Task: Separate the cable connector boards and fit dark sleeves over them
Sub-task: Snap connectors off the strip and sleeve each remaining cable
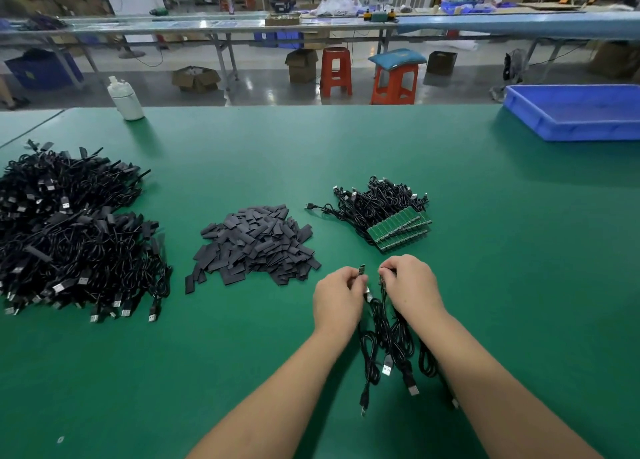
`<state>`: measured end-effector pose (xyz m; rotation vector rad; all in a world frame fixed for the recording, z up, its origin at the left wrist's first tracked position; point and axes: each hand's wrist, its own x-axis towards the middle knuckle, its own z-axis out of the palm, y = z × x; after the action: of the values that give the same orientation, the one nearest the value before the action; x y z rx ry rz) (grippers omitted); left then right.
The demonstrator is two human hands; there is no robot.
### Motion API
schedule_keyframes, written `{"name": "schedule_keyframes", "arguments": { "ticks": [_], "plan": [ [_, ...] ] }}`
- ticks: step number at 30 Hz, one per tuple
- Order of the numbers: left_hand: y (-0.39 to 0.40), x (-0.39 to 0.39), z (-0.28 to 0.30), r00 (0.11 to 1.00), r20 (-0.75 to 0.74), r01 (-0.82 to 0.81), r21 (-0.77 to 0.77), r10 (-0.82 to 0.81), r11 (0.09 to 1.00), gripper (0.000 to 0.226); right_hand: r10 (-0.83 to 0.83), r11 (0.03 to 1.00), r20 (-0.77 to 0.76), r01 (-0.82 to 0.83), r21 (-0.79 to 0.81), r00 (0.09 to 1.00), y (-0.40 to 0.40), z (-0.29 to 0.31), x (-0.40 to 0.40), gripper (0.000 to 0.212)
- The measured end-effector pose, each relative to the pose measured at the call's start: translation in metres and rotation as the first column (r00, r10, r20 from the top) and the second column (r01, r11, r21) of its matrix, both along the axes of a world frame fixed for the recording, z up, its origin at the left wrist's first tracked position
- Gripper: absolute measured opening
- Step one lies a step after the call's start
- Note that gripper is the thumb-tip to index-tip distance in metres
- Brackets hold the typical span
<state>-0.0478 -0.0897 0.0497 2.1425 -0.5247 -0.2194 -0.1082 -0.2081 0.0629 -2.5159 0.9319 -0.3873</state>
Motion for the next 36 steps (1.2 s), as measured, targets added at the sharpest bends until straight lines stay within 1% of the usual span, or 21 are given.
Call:
{"name": "schedule_keyframes", "arguments": {
  "ticks": [2, 5, 6, 7, 9, 10, 12, 13, 14, 15, 17, 19, 20, 21, 22, 24, 25, 27, 30, 32, 36],
  "plan": [
    [0.010, 0.009, -0.001, 0.994, -0.108, -0.022, -0.104, 0.011, 0.994, 0.022, -0.018, 1.000, -0.028, 0.018, -0.009, 0.999, -0.017, -0.001, -0.005, 0.018],
    [0.030, 0.023, 0.005, 0.926, -0.369, -0.034, -0.274, -0.072, 0.961, 0.020, -0.036, 0.977, -0.172, -0.002, -0.215, 0.984, -0.039, -0.001, -0.012, 0.037],
    [0.036, 0.027, 0.007, 0.903, -0.412, -0.013, -0.311, -0.122, 0.950, 0.019, -0.025, 0.974, -0.130, -0.005, -0.227, 0.991, -0.041, -0.001, -0.012, 0.041],
    [0.042, 0.031, 0.010, 0.893, -0.423, 0.008, -0.331, -0.156, 0.944, 0.018, 0.008, 0.984, -0.055, -0.017, -0.176, 0.998, -0.038, 0.003, -0.009, 0.041],
    [0.049, 0.038, 0.014, 0.889, -0.419, 0.024, -0.359, -0.184, 0.933, 0.014, 0.094, 0.988, 0.103, -0.105, 0.111, 0.990, -0.019, 0.011, 0.001, 0.034],
    [0.051, 0.040, 0.016, 0.885, -0.423, 0.021, -0.378, -0.193, 0.926, 0.012, 0.134, 0.937, 0.140, -0.172, 0.303, 0.981, -0.004, 0.014, 0.008, 0.031],
    [0.053, 0.044, 0.018, 0.876, -0.435, 0.009, -0.413, -0.206, 0.911, 0.011, 0.162, 0.717, 0.185, -0.245, 0.653, 0.969, 0.029, 0.015, 0.022, 0.024],
    [0.054, 0.045, 0.018, 0.878, -0.437, -0.007, -0.420, -0.196, 0.907, 0.014, 0.156, 0.598, 0.201, -0.255, 0.760, 0.967, 0.044, 0.013, 0.027, 0.023],
    [0.056, 0.047, 0.018, 0.886, -0.430, -0.024, -0.419, -0.175, 0.907, 0.016, 0.145, 0.521, 0.229, -0.271, 0.809, 0.963, 0.057, 0.009, 0.030, 0.023],
    [0.060, 0.050, 0.018, 0.899, -0.409, -0.029, -0.406, -0.153, 0.913, 0.016, 0.130, 0.503, 0.260, -0.289, 0.815, 0.957, 0.066, 0.005, 0.033, 0.023],
    [0.071, 0.059, 0.018, 0.931, -0.335, 0.032, -0.328, -0.147, 0.944, 0.014, 0.073, 0.535, 0.308, -0.297, 0.791, 0.949, 0.078, -0.003, 0.036, 0.023],
    [0.087, 0.074, 0.015, 0.947, -0.267, 0.125, -0.211, -0.180, 0.970, 0.018, 0.025, 0.519, 0.307, -0.275, 0.810, 0.951, 0.083, -0.010, 0.037, 0.022],
    [0.098, 0.085, 0.013, 0.965, -0.215, 0.128, -0.118, -0.151, 0.985, 0.021, 0.022, 0.505, 0.290, -0.261, 0.823, 0.957, 0.084, -0.012, 0.037, 0.019],
    [0.110, 0.097, 0.010, 0.990, -0.117, 0.080, 0.008, -0.078, 0.997, 0.022, 0.031, 0.502, 0.265, -0.244, 0.830, 0.964, 0.083, -0.014, 0.036, 0.018],
    [0.124, 0.110, 0.008, 1.000, 0.014, -0.022, 0.144, 0.020, 0.989, 0.024, 0.051, 0.509, 0.238, -0.231, 0.829, 0.970, 0.081, -0.016, 0.036, 0.018],
    [0.155, 0.137, 0.002, 0.956, 0.226, -0.257, 0.342, 0.186, 0.904, 0.028, 0.088, 0.540, 0.188, -0.206, 0.816, 0.978, 0.073, -0.019, 0.035, 0.018],
    [0.170, 0.150, -0.001, 0.936, 0.265, -0.328, 0.408, 0.234, 0.852, 0.031, 0.102, 0.562, 0.164, -0.193, 0.804, 0.981, 0.067, -0.020, 0.034, 0.018],
    [0.195, 0.169, -0.007, 0.933, 0.223, -0.360, 0.548, 0.283, 0.755, 0.038, 0.098, 0.589, 0.129, -0.162, 0.792, 0.987, 0.057, -0.024, 0.033, 0.019],
    [0.215, 0.188, -0.016, 0.964, 0.104, -0.246, 0.688, 0.244, 0.682, 0.052, 0.068, 0.575, 0.122, -0.138, 0.807, 0.990, 0.050, -0.035, 0.029, 0.022],
    [0.220, 0.195, -0.019, 0.977, 0.072, -0.190, 0.714, 0.200, 0.674, 0.056, 0.056, 0.571, 0.136, -0.144, 0.808, 0.989, 0.048, -0.039, 0.027, 0.024],
    [0.222, 0.202, -0.019, 0.975, 0.058, -0.198, 0.669, 0.216, 0.717, 0.043, 0.059, 0.546, 0.184, -0.186, 0.817, 0.981, 0.048, -0.044, 0.026, 0.025]
  ]
}}
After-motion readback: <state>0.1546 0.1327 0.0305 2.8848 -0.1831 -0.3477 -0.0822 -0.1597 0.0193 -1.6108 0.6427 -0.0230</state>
